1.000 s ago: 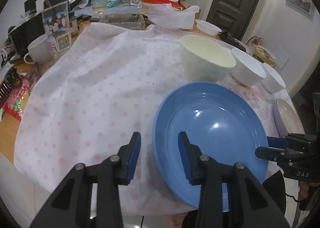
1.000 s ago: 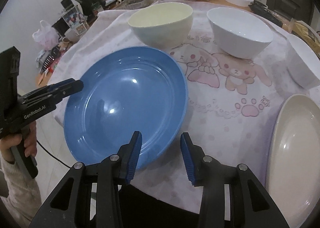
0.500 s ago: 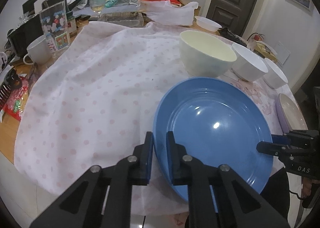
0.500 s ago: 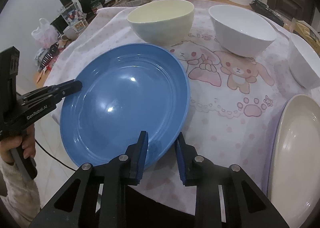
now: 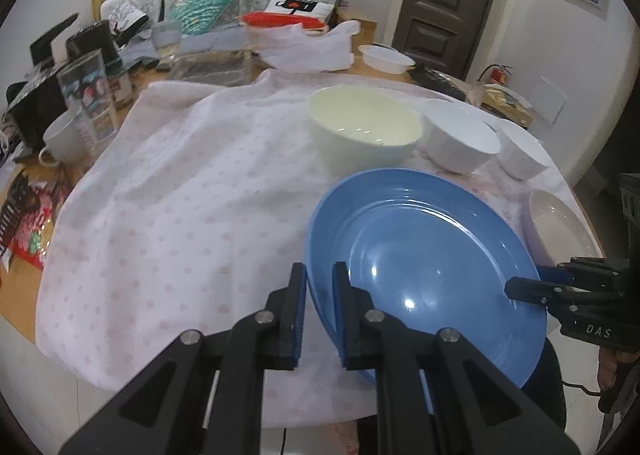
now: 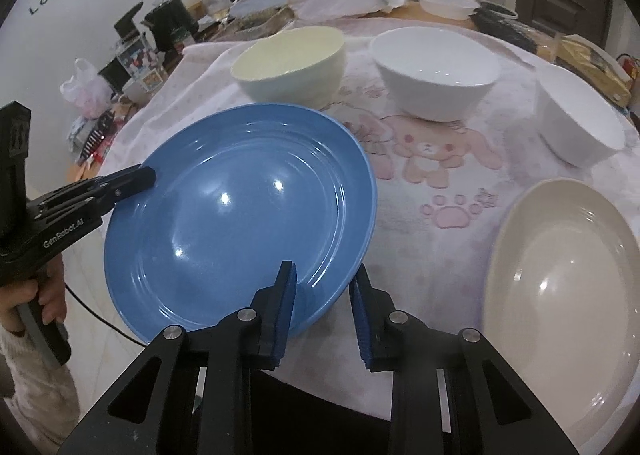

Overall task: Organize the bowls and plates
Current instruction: 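Lower the blue plate onto the beige plate and open both grippers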

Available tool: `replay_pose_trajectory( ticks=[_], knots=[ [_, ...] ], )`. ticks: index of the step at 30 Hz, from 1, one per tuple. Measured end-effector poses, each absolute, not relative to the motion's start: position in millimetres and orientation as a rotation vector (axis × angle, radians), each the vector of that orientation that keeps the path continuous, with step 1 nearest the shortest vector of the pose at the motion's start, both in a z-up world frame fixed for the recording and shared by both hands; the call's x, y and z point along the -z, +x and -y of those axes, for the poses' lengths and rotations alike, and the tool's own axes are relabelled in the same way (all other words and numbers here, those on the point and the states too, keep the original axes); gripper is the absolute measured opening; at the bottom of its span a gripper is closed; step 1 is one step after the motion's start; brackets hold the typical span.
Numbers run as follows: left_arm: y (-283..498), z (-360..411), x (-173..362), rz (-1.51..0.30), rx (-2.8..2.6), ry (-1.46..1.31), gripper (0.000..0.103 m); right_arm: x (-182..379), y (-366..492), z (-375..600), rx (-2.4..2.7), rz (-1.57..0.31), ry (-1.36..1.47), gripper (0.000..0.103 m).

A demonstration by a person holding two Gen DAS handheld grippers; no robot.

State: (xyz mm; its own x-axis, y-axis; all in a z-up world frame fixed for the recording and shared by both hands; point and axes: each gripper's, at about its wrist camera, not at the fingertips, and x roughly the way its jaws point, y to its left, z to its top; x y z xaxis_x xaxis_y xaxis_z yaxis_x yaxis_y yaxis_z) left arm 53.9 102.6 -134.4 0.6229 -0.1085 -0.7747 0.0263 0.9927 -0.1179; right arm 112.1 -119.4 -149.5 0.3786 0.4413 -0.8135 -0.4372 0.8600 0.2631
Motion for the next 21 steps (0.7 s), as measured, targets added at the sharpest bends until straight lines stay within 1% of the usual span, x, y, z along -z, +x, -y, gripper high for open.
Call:
replay_pose_trajectory(
  ticks=[9,21],
  knots=[
    [63,-54,116,-0.87,0.127,-0.058,0.01,134,104,171,-0.502,-0.978,0.048,0.022],
    [79,24,104,-0.864,0.216,0.022,0.01,131,94,250,-0.405,-0.933,0.124,0.022]
  ],
)
